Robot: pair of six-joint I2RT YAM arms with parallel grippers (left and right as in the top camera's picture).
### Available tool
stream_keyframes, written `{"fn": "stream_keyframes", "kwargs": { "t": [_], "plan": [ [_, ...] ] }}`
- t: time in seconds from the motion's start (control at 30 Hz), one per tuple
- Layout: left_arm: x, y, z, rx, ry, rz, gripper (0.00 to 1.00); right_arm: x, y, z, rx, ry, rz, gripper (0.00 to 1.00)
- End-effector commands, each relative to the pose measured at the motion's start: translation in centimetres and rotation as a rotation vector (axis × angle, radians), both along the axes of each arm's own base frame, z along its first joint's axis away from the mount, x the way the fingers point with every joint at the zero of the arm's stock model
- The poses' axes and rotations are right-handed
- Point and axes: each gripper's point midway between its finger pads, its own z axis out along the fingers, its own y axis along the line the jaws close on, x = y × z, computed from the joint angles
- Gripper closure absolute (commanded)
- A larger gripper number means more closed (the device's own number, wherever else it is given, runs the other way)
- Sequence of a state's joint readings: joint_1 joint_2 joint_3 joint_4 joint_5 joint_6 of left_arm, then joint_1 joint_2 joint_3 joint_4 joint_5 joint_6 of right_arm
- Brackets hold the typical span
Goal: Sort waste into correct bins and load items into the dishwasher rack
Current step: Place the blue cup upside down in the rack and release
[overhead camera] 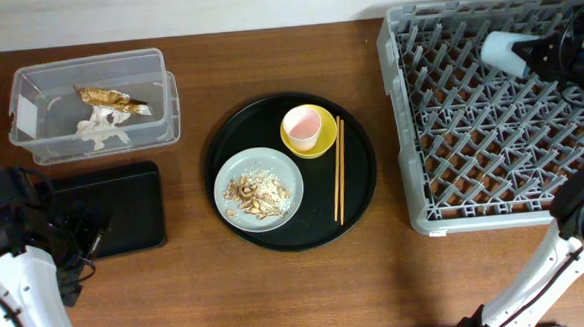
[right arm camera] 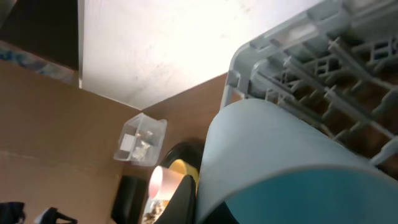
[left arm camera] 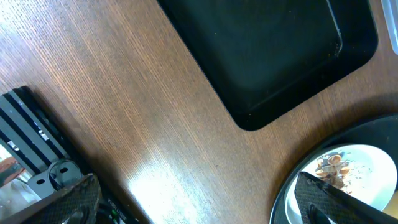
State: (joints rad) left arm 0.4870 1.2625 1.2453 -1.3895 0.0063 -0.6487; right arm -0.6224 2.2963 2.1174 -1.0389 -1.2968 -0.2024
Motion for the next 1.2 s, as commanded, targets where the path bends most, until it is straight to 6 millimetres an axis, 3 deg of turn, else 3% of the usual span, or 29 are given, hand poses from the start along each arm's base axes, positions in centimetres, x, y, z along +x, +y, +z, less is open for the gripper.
{"fn": "stream_keyframes", "kwargs": {
  "t": [0.0, 0.23, 0.53, 0.8, 1.0, 1.17],
  "plan": [
    [-0.1, 0.3, -0.1, 0.007, 0.006, 0.016, 0.01, 1.1, -0.6, -2.1, 0.088, 0.026, -0.003, 0.96],
    [-0.1, 0.3, -0.1, 0.007, 0.006, 0.016, 0.01, 2.8, -2.0, -4.1, 0.185, 0.018, -0.007, 0.96],
    [-0.1, 0.3, -0.1, 0.007, 0.006, 0.016, 0.01, 2.0, -5.6, -5.6, 0.166, 0.105, -0.126, 0.95],
    [-0.1, 0.3, -0.1, 0.007, 0.006, 0.016, 0.01, 2.4, -3.9, -3.8, 0.204, 0.016, -0.043, 0.95],
    [-0.1, 0.3, -0.1, 0.007, 0.006, 0.017, 0.01, 2.9, -3.6, -6.1, 0.229, 0.065, -0.045, 0.94],
    [-0.1, 0.3, -0.1, 0.007, 0.006, 0.016, 0.01, 2.5, -5.2, -8.7, 0.199, 0.179, -0.133, 0.94]
  ]
}}
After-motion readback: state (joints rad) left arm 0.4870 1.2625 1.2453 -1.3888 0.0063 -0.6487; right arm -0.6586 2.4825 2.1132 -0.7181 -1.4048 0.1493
